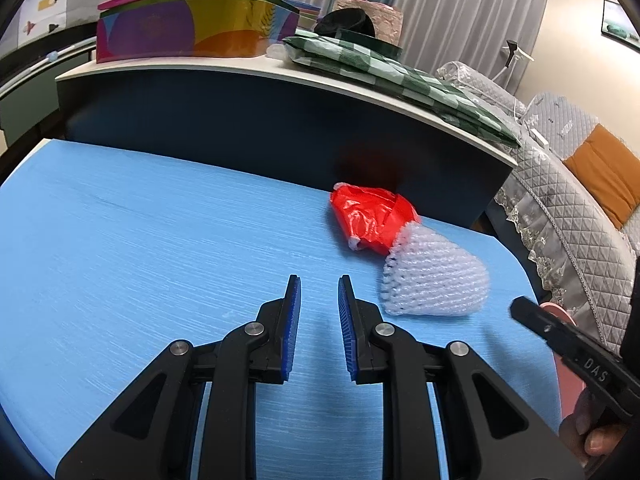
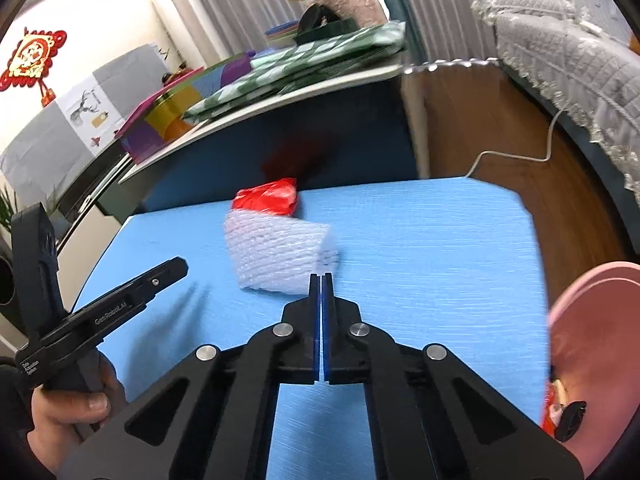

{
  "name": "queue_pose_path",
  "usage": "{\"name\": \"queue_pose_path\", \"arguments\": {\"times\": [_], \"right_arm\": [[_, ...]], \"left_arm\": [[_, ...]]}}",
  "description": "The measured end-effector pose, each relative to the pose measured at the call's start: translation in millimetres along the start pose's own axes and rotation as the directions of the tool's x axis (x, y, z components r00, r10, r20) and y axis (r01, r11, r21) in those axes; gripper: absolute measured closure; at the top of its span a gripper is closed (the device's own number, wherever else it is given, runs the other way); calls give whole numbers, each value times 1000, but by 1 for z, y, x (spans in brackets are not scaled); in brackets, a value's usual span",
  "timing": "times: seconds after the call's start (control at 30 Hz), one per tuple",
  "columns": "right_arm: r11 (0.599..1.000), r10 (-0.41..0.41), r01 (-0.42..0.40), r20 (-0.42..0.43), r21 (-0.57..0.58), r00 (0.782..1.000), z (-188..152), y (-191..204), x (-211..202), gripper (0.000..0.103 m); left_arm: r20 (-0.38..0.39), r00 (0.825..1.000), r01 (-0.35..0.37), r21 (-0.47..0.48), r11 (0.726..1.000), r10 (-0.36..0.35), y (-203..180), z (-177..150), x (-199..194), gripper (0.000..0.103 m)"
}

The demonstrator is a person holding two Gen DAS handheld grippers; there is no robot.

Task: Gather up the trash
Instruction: 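Close the right tool on the white foam mesh while the left tool grasps the red bag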

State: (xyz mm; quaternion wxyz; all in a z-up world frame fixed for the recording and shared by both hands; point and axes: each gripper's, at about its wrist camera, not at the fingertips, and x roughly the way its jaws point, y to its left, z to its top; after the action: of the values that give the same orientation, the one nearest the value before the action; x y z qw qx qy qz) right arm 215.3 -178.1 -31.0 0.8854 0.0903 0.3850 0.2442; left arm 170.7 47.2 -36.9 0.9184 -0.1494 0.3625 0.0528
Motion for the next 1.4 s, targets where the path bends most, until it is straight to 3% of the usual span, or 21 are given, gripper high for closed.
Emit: {"name": "queue_pose_path", "arguments": {"times": [0.23,0.4,0.47,0.5,0.53,0.6,0.97,1.07,1.13,1.17,1.4], "right_arm": [[995,-78,75,43,62,996,-2,-25,-16,103],[989,-95,89,42,117,995,-4,-40,-18,101],[990,-55,47,57,133,997,-1,-39,-18,96],[990,-31,23,57,140,998,1,-38,-17,84],[989,4,-14,63,147,998,3,-36,-16,65],[990,41,-51,75,131,996,6,-28,-14,56],[992,107,-107,-4,68,994,13,5,28,56],[993,114,-113,-28,45,993,12,12,36,68],[994,106,-105,-29,27,994,10,15,36,90],[994,102,-102,-17,28,995,10,13,33,95],[993,-20,9,94,115,995,11,-20,3,100]], "left_arm": [[-4,1000,11,0,1000,-11,-15,3,3,81],[3,1000,9,-8,1000,-9,-21,11,10,68],[10,1000,8,-23,1000,-7,-19,16,12,64],[16,1000,4,-34,999,-4,-16,19,11,64],[23,1000,-2,-41,999,3,-13,22,10,64],[34,999,-13,-46,999,15,-7,27,8,64],[44,997,-68,-69,995,71,29,26,1,64],[44,997,-60,-54,997,62,25,27,1,64],[50,997,-49,-33,998,50,19,29,3,64],[52,998,-45,-29,999,46,18,30,3,63],[45,999,-1,-32,1000,2,-2,38,24,39]]}}
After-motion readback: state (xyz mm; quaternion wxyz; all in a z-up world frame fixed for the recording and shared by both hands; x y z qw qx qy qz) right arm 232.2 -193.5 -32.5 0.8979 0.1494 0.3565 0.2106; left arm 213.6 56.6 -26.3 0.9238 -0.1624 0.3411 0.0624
